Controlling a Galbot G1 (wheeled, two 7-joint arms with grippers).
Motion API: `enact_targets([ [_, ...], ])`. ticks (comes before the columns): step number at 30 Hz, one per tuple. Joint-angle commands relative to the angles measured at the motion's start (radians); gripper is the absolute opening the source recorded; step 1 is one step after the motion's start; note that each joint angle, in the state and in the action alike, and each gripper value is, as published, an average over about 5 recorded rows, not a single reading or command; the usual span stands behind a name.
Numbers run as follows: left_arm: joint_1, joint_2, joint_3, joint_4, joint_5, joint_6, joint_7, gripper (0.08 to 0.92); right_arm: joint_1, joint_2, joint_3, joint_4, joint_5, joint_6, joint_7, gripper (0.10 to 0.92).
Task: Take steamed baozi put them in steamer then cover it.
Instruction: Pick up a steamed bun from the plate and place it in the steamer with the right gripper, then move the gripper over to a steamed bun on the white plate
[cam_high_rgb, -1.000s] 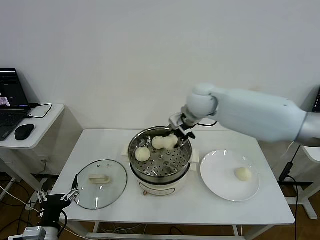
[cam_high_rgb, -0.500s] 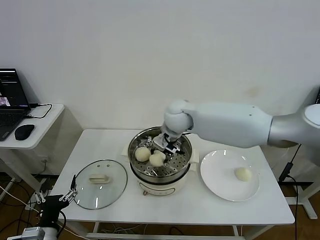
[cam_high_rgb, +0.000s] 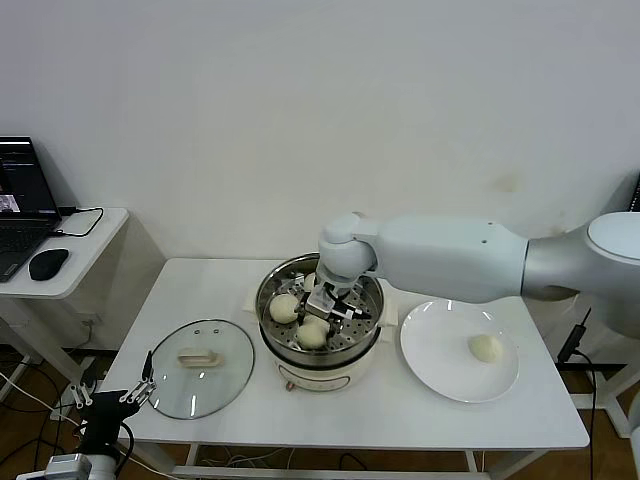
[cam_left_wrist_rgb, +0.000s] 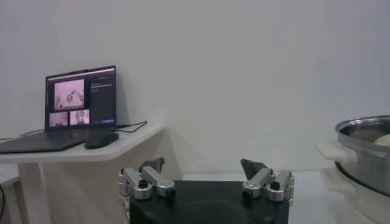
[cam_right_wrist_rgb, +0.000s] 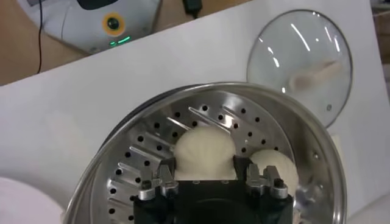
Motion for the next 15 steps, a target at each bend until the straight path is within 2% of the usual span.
enact_targets([
  [1, -0.002, 0.007, -0.001, -0.001, 0.0, 0.001, 0.0, 0.823, 0.008, -0.006, 0.006, 0.001, -0.008, 0.025, 0.001, 0.714],
  [5, -0.009, 0.013, -0.002, 0.0, -0.002, 0.004, 0.0, 0.823, 0.041, -0.042, 0.034, 0.001, 0.015, 0.022, -0.002, 0.804],
  [8, -0.013, 0.019, -0.003, 0.0, -0.004, 0.006, 0.0, 0.823, 0.066, -0.092, 0.059, 0.01, 0.058, -0.011, -0.005, 0.82],
  [15, -0.006, 0.054, -0.021, -0.003, -0.011, 0.013, 0.001, 0.823, 0.132, -0.3, 0.086, 0.135, 0.161, -0.281, -0.044, 0.823],
])
